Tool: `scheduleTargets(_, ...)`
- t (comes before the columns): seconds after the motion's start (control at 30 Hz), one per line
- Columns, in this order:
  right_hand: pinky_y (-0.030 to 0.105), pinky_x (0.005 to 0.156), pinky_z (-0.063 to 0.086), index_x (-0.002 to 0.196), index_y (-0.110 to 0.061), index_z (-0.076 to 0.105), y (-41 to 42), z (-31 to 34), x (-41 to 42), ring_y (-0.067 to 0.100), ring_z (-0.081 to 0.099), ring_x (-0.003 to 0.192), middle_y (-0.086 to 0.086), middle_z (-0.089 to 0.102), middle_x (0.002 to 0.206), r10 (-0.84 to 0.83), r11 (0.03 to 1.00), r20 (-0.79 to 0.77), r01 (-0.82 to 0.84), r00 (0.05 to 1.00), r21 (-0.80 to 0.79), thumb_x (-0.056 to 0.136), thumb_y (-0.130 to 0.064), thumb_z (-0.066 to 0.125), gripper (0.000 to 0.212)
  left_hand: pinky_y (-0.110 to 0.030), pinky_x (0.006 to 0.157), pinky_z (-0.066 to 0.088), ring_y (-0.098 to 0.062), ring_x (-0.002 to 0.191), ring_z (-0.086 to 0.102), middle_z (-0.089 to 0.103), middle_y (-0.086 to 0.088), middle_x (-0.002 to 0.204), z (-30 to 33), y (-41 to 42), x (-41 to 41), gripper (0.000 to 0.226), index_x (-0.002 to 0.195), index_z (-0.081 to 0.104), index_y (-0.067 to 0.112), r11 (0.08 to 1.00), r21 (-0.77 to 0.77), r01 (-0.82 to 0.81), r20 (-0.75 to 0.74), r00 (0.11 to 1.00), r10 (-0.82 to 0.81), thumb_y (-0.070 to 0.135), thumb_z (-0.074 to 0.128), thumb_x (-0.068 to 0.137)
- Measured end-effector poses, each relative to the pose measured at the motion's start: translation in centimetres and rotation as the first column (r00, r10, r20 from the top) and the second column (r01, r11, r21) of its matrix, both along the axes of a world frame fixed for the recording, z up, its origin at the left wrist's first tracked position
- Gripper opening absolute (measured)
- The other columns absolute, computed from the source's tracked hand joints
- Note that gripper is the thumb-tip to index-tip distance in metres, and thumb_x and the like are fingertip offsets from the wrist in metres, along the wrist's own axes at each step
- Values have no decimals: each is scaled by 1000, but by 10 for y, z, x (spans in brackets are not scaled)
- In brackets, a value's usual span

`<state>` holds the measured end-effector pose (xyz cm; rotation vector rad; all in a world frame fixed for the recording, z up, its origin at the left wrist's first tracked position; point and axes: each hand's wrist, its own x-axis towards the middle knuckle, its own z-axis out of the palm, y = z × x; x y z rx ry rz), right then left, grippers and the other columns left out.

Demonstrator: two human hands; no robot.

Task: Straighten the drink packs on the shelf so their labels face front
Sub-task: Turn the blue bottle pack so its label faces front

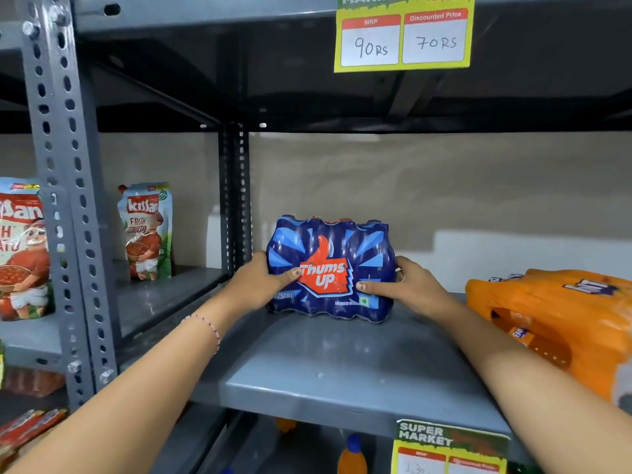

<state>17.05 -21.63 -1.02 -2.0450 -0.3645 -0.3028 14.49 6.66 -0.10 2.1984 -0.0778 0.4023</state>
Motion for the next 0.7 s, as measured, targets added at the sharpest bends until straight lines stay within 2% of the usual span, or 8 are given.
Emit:
scheduleTargets(0.1, 28, 76, 61, 123, -28, 63, 4, 9, -12, 6, 72, 91, -10, 73, 112, 7, 999, -16, -8, 1000, -53, 62, -46, 89, 69, -31, 90, 46, -18, 107, 59, 61, 2, 128, 5, 2, -7, 65, 140, 44, 15, 1000, 6, 28, -14, 999, -28, 45, 69, 88)
scheduleTargets(0.17, 21, 60, 58, 119, -23, 67, 4, 14, -23, 4, 74, 79, -7, 75, 106, 4, 997, -64, -9, 998, -75, 67, -41, 89, 59, -35, 94, 50, -19, 109, 63, 64, 1, 133, -1, 6, -11, 65, 140, 45, 19, 999, -3, 33, -3, 999, -33, 47, 70, 87)
scheduleTargets(0.23, 19, 54, 55, 116, -20, 68, 4, 17, -35, 2, 74, 72, -5, 76, 102, 6, 996, -92, -14, 996, -86, 69, -36, 88, 54, -38, 96, 52, -21, 111, 65, 65, 3, 129, -4, 10, -20, 65, 139, 46, 22, 1000, -27, 14, 11, 1000, -14, 48, 72, 85)
scheduleTargets(0.37, 21, 57, 58, 113, -23, 69, 1, 9, -67, 2, 73, 72, -8, 77, 98, -8, 990, -35, 3, 999, -141, 68, -44, 87, 53, -36, 92, 52, -19, 109, 65, 66, 6, 123, -12, 13, -49, 63, 139, 48, 26, 997, -71, 31, 36, 999, -28, 45, 73, 85)
scheduleTargets(0.47, 29, 75, 62, 119, -27, 64, 2, 4, -89, 4, 73, 88, -12, 75, 108, -38, 978, 16, 41, 999, -203, 61, -62, 82, 69, -30, 82, 51, -13, 103, 66, 66, 10, 119, -15, 19, -73, 57, 134, 50, 30, 997, -57, 45, 72, 997, -41, 47, 72, 84)
scheduleTargets(0.57, 24, 74, 60, 115, -33, 63, 1, -1, -109, 1, 70, 89, -18, 73, 106, -83, 976, 25, 86, 996, -202, 56, -69, 80, 71, -23, 76, 51, -3, 97, 65, 65, 16, 111, -17, 20, -93, 53, 127, 49, 35, 997, -52, 65, 93, 994, -60, 52, 70, 81)
scheduleTargets(0.7, 28, 74, 62, 112, -38, 64, 1, -7, -130, 0, 72, 85, -20, 75, 101, -108, 975, 31, 112, 994, -193, 53, -78, 75, 72, -19, 72, 52, 1, 95, 66, 61, 29, 103, -17, 17, -115, 53, 111, 48, 44, 992, -92, 86, 99, 992, -77, 65, 64, 65)
